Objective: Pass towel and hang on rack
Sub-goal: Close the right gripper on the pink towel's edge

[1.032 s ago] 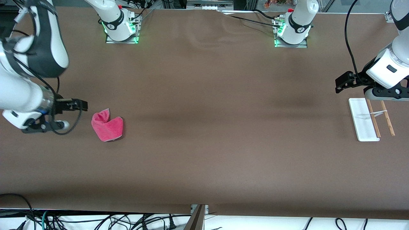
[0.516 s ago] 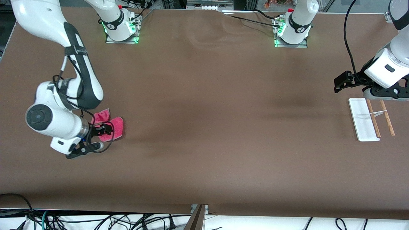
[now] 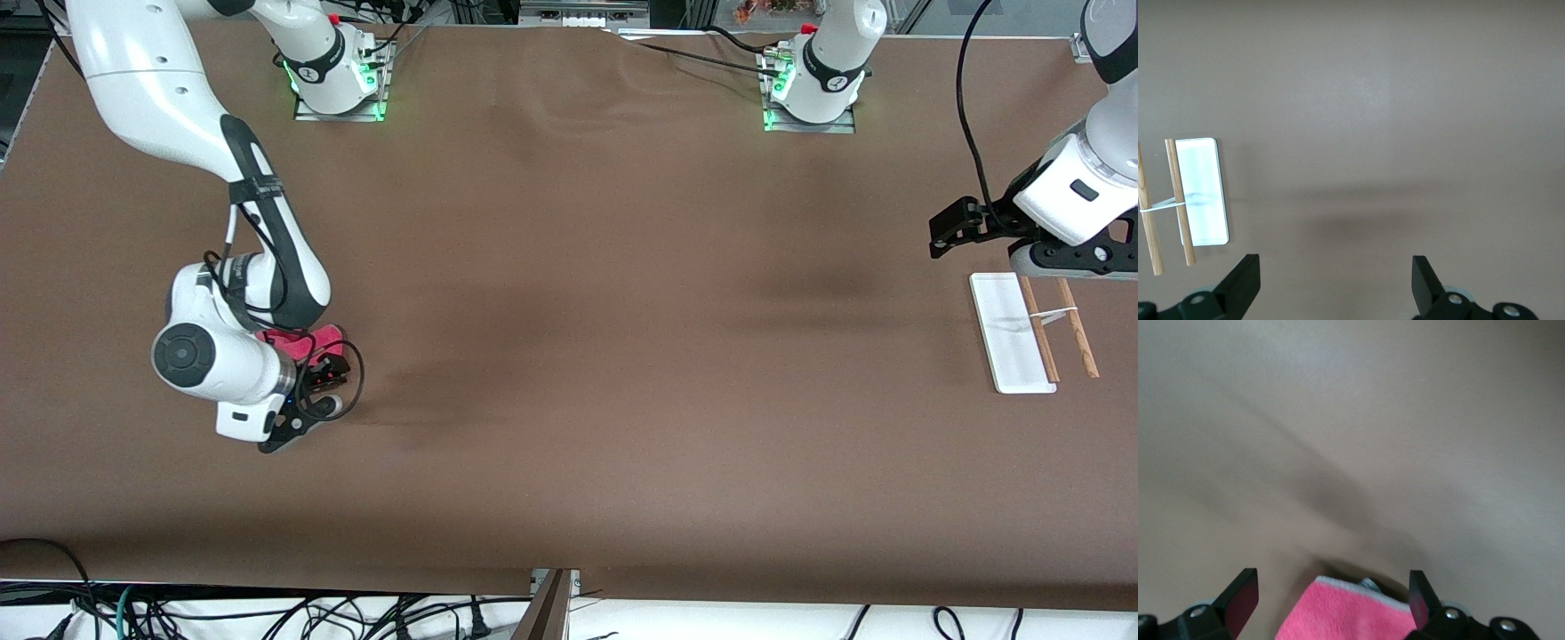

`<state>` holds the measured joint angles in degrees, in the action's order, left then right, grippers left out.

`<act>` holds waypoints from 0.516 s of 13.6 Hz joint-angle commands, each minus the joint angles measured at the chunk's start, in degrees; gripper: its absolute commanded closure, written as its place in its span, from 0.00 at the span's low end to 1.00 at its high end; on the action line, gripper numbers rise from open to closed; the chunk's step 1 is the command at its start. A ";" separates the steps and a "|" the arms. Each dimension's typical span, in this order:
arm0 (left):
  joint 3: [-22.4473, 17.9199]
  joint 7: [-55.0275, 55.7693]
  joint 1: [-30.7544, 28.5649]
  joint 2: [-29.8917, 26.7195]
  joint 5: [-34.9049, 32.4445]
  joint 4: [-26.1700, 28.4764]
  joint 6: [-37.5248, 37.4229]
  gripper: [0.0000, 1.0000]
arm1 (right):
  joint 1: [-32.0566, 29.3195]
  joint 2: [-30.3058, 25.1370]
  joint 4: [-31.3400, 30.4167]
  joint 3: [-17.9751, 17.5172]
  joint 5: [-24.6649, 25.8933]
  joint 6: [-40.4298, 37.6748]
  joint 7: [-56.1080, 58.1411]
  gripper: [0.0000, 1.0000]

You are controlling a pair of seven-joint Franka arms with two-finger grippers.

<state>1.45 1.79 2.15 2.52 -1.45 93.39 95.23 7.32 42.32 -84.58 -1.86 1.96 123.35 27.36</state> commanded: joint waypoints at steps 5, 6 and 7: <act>-0.05 0.75 0.40 -0.24 -1.71 -0.93 -1.36 0.00 | -0.56 2.51 0.55 -0.34 -1.87 1.98 4.90 0.00; 0.04 0.75 0.40 -0.24 -1.71 -0.93 -1.36 0.00 | -0.64 2.68 0.47 -0.34 -3.01 1.63 5.16 0.00; 0.04 0.75 0.40 -0.24 -1.71 -0.93 -1.36 0.00 | -0.90 2.94 0.38 -0.34 -3.37 1.54 5.86 0.00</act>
<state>1.45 1.79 2.15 2.52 -1.45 93.39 95.16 7.11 44.67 -84.58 -1.89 0.39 125.24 30.88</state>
